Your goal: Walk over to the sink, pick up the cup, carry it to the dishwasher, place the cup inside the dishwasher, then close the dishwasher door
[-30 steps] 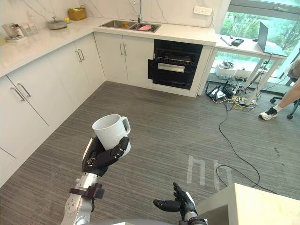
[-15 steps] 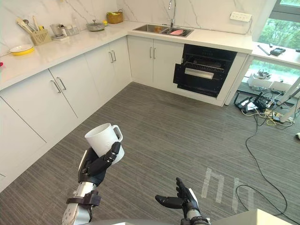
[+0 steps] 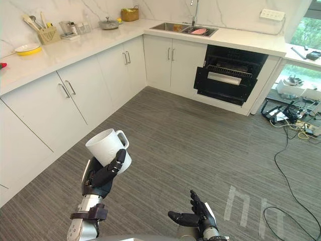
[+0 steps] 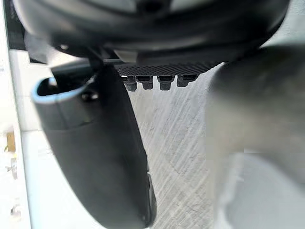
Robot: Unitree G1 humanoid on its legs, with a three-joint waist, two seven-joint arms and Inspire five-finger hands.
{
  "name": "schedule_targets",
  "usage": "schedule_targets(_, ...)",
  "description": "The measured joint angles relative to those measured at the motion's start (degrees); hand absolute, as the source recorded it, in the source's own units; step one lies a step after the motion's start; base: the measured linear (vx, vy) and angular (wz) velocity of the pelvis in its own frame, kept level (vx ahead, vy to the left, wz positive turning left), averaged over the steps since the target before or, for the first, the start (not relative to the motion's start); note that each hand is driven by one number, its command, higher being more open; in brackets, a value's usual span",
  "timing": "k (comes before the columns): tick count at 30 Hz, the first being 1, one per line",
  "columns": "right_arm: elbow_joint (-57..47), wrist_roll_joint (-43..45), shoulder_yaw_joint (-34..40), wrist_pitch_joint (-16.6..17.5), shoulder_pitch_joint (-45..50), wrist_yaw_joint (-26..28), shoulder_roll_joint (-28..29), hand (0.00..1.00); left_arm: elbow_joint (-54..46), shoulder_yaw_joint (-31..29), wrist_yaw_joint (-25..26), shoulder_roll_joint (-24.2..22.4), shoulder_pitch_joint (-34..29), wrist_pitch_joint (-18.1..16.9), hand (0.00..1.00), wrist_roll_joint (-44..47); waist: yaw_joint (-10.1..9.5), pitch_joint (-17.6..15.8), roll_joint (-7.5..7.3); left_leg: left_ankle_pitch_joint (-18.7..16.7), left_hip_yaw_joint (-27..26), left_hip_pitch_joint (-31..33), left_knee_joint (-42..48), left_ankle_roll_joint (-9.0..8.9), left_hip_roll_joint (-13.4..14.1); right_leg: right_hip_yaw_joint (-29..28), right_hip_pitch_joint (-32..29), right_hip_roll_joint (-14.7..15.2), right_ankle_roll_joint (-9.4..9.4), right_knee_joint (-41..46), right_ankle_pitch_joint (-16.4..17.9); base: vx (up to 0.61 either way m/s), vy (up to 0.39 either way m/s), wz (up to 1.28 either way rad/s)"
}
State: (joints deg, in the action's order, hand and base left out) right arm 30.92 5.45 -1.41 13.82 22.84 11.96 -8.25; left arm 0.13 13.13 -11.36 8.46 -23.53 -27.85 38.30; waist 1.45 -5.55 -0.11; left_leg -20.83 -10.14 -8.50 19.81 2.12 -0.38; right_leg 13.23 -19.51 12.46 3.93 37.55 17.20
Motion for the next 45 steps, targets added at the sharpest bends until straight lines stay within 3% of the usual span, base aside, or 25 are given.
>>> schedule_targets(2, -0.27, 0.05, -0.04, 0.05, 0.37, 1.20, -0.21, 1.00, 0.47, 0.42, -0.10, 0.88, 0.19, -0.40, 0.00, 0.00, 0.30, -0.03, -0.15, -2.63, 2.03, -1.31, 2.08, -2.42, 2.03, -1.86, -0.79, -2.03, -0.29, -6.22, -6.36, 0.43, -0.214, 0.58)
schedule_targets(3, -0.31, 0.35, -0.04, 0.11, 1.07, 1.72, -0.42, 1.00, 1.41, 0.62, -0.20, 1.40, -0.34, -0.92, 0.00, 0.01, 0.81, 0.20, -0.24, -4.65, 3.47, -3.00, 3.47, -4.04, 3.14, -2.47, -0.13, -2.64, -3.17, -4.56, -12.81, 0.51, -0.260, 0.52)
schedule_targets(5, -0.31, 1.46, -0.10, -0.05, 1.12, 1.67, -1.04, 1.00, 3.05, 0.79, -0.11, 0.56, -0.94, -1.09, 0.00, 0.04, 0.77, 0.46, 0.56, -4.81, 3.27, -3.82, 6.33, -4.05, 4.77, -1.67, 0.24, -2.62, -2.63, -0.37, -9.21, 0.49, -0.250, 0.35)
schedule_targets(7, -0.93, 2.37, -0.23, -0.14, 1.04, 1.59, -2.91, 1.00, 3.07, 1.43, -0.13, -1.21, -2.01, -1.15, 0.00, 0.01, 0.89, 0.67, 3.50, -2.42, 2.02, -0.21, 17.33, -3.35, 9.49, 1.32, 3.14, -4.80, -3.94, 0.37, -5.00, 0.44, -0.241, 0.27)
schedule_targets(10, -0.91, 2.40, -1.09, -0.64, 0.97, 1.15, -2.96, 1.00, 3.05, 1.52, -0.46, -2.38, -2.72, -1.19, 0.00, -0.09, 0.53, 0.54, 3.59, 7.94, -3.55, 4.88, 32.76, -0.62, 16.65, 2.61, 11.65, -7.96, -6.60, -5.68, -1.53, 0.46, -0.259, 0.09)
schedule_targets(11, -0.98, 2.42, -1.25, -0.63, 0.89, 1.03, -2.80, 1.00, 3.02, 1.53, -0.71, -2.39, -2.68, -1.19, 0.00, -0.09, 0.40, 0.68, 3.59, 6.53, -4.29, 6.25, 34.13, -0.64, 17.11, 2.67, 13.15, -8.29, -6.80, -7.23, -1.45, 0.36, -0.171, -0.02)
schedule_targets(14, -2.22, 3.09, -1.20, -0.62, 0.62, 0.16, -3.20, 1.00, 2.20, 1.52, -3.37, -2.53, -2.50, -1.34, 0.00, -0.04, -0.26, 1.52, 3.23, -0.10, -9.29, 13.09, 24.44, -1.67, 14.21, 3.51, 19.65, -7.84, -6.46, -15.10, -1.93, 0.39, -0.115, 0.06)
schedule_targets(16, -2.84, 3.96, -1.17, -0.62, 0.40, -0.39, -3.32, 1.00, 1.70, 1.52, -3.89, -2.68, -2.33, -1.33, 0.00, -0.03, -0.61, 1.67, 2.87, 0.58, -9.16, 14.64, 10.67, -2.54, 9.71, 4.06, 22.77, -6.75, -4.73, -17.79, -2.95, 0.42, -0.001, 0.17)
schedule_targets(19, -3.25, 4.20, -1.22, -0.63, -0.34, -1.26, -3.30, 1.00, 0.59, 1.35, -3.88, -2.50, -2.44, -1.23, 0.00, 0.02, -2.36, 1.42, 1.98, 8.36, -7.98, 17.94, 0.14, -3.89, 5.72, 2.68, 27.62, -5.16, -4.52, -21.78, -2.96, 0.40, 0.063, -0.09)
schedule_targets(22, -2.84, 4.48, -1.64, -0.63, -1.54, -1.84, -3.51, 1.00, -3.23, 0.72, -3.87, -2.39, -2.38, -1.21, 0.00, 0.07, -3.40, 1.29, 1.85, 16.17, -7.67, 23.86, -0.93, -4.88, 6.96, 1.35, 31.35, -4.27, -1.67, -22.77, -0.01, 0.38, 0.168, -0.32)
schedule_targets(24, -1.94, 4.50, -2.73, -0.67, -1.23, -2.19, -3.54, 1.00, -3.45, 0.65, -3.86, -2.30, -2.47, -1.17, 0.00, 0.59, -4.27, 1.98, 0.71, 17.82, -7.59, 22.66, 3.61, -2.63, 5.61, -0.88, 32.23, -2.19, -2.72, -17.54, 3.18, 0.43, 0.277, -0.49)
schedule_targets(25, -1.96, 4.63, -3.72, -0.68, -0.92, -2.24, -3.64, 1.00, -3.41, 0.50, -3.79, -2.35, -2.43, -1.08, 0.00, 0.57, -4.07, 2.45, 0.09, 15.17, -7.73, 22.30, 6.25, 0.66, 4.97, -2.24, 30.84, -0.37, -2.84, -11.17, 3.50, 0.50, 0.278, -0.11)
schedule_targets(26, -2.06, 4.66, -4.89, -0.76, 0.16, -2.31, -2.79, 1.00, -3.85, 0.51, -3.78, -1.58, -2.33, -0.88, 0.00, 0.45, -3.30, 3.93, -2.80, 10.92, -8.51, 21.40, 9.27, 1.98, 2.64, -4.57, 26.09, 3.70, -1.60, 1.03, 2.64, 0.51, 0.264, 0.01)
schedule_targets(27, -2.06, 4.65, -5.32, -0.88, 0.38, -2.33, -2.30, 1.00, -4.26, 0.49, -3.78, -1.12, -2.27, -0.75, 0.00, 0.45, -3.22, 4.17, -4.14, 9.49, -8.98, 20.80, 10.35, 1.97, 1.70, -5.42, 24.54, 5.36, -0.28, 5.46, 1.43, 0.65, 0.272, 0.02)
schedule_targets(29, -1.62, 4.63, -5.94, -2.00, 0.33, -2.44, -0.65, 1.00, -4.82, -0.09, -3.74, -0.51, -2.33, 0.23, 0.00, 0.41, -3.51, 4.19, -5.94, 5.07, -9.58, 17.05, 11.50, 3.23, -0.02, -6.14, 21.52, 8.99, 0.11, 15.66, -6.59, 0.60, 0.211, -0.14)
schedule_targets(30, -1.24, 4.62, -6.32, -2.27, 0.28, -2.48, -0.02, 1.00, -4.80, -0.49, -3.48, -0.43, -2.60, 0.89, 0.00, 0.45, -3.25, 3.98, -5.26, 3.02, -9.41, 13.34, 10.57, 3.37, 0.48, -6.38, 18.48, 8.16, 0.07, 20.74, -2.89, 0.41, 0.133, -0.15)
schedule_targets(33, -1.82, 4.62, -6.71, -2.28, 0.21, -2.07, 0.06, 1.00, -5.09, -0.90, -2.06, -0.29, -1.66, 0.92, 0.00, 0.44, -3.02, 3.63, -4.34, 2.66, -9.33, 5.13, 3.49, 2.18, 1.80, -3.17, 10.58, 3.77, -0.90, 19.78, 3.58, 0.51, 0.115, -0.11)
schedule_targets(36, -4.04, 4.62, -6.55, -2.13, 0.16, -1.22, -0.22, 1.00, -5.20, -0.04, 0.67, 1.58, 1.09, 1.33, 0.00, -0.06, -1.38, 2.89, -3.23, 3.08, -9.02, -1.93, -3.36, 0.15, 2.61, 1.27, 1.40, 0.20, -0.37, 6.13, 2.35, 0.44, 0.074, 0.07)
schedule_targets(39, -4.24, 4.60, -6.55, -1.95, 0.77, -0.34, -0.17, 1.00, -4.43, 1.61, 1.49, 3.54, 2.00, 1.40, 0.00, -0.07, -0.04, 2.71, -3.23, 0.54, -7.76, -8.80, -5.45, -4.18, 2.29, 1.53, -1.50, -3.25, -0.57, -18.30, -13.39, 0.44, -0.022, 0.23)
schedule_targets(40, -4.22, 4.56, -6.52, -1.78, 1.12, -0.27, -0.16, 1.00, -3.92, 2.06, 1.36, 3.73, 1.29, 1.32, 0.00, -0.06, 0.12, 2.77, -3.29, -0.41, -7.47, -10.69, -5.01, -5.46, 1.98, 1.64, -1.42, -3.39, -2.27, -18.30, -17.09, 0.82, -0.128, 0.69)
schedule_targets(41, -4.13, 4.56, -6.14, -1.13, 1.85, -0.47, -0.55, 1.00, -2.29, 3.26, 0.58, 3.44, 0.00, 1.28, 0.00, -0.09, 1.53, 3.31, -3.24, -2.39, -6.54, -12.25, -1.98, -6.53, 2.09, -0.72, -2.15, -3.19, -6.31, -13.03, -22.87, 0.84, -0.168, 0.73)
schedule_targets(42, -4.14, 4.53, -5.00, -1.08, 1.07, -0.93, -1.49, 1.00, -0.36, 4.82, 0.60, 2.20, -0.05, 1.40, 0.00, -0.04, 1.24, 3.64, -0.19, -2.55, -6.49, -11.18, 3.89, -6.70, 5.37, 0.90, -1.89, -4.27, -6.38, -9.30, -18.32, 0.81, -0.218, 0.71)
schedule_targets(43, -4.60, 4.63, -4.75, -1.07, 0.30, -1.22, -2.19, 1.00, 0.11, 5.62, 0.56, 1.44, -0.11, 1.41, 0.00, 0.00, 1.25, 2.64, 1.34, -1.91, -6.46, -8.81, 11.18, -6.24, 8.12, 2.00, -0.68, -5.43, -6.61, -8.21, -16.00, 0.63, -0.196, 0.16)
schedule_targets(44, -4.80, 4.63, -3.95, -1.11, -0.47, -1.64, -2.44, 1.00, 0.35, 6.77, 0.20, 0.63, -0.16, 1.41, 0.00, -0.01, 0.93, 2.24, 2.94, 2.12, -6.55, -5.63, 20.80, -4.42, 11.88, 2.46, 0.63, -7.04, -7.08, -6.70, -13.12, 0.60, -0.210, -0.09)
schedule_targets(45, -5.13, 4.63, -3.89, -1.12, -0.81, -2.21, -2.61, 1.00, 0.44, 7.54, -0.10, 0.21, -0.19, 1.40, 0.00, -0.03, 0.88, 2.20, 3.61, 9.89, -6.60, -3.15, 28.05, -2.74, 14.80, 2.30, 2.71, -8.97, -7.83, -6.54, -10.54, 0.49, -0.174, -0.27)
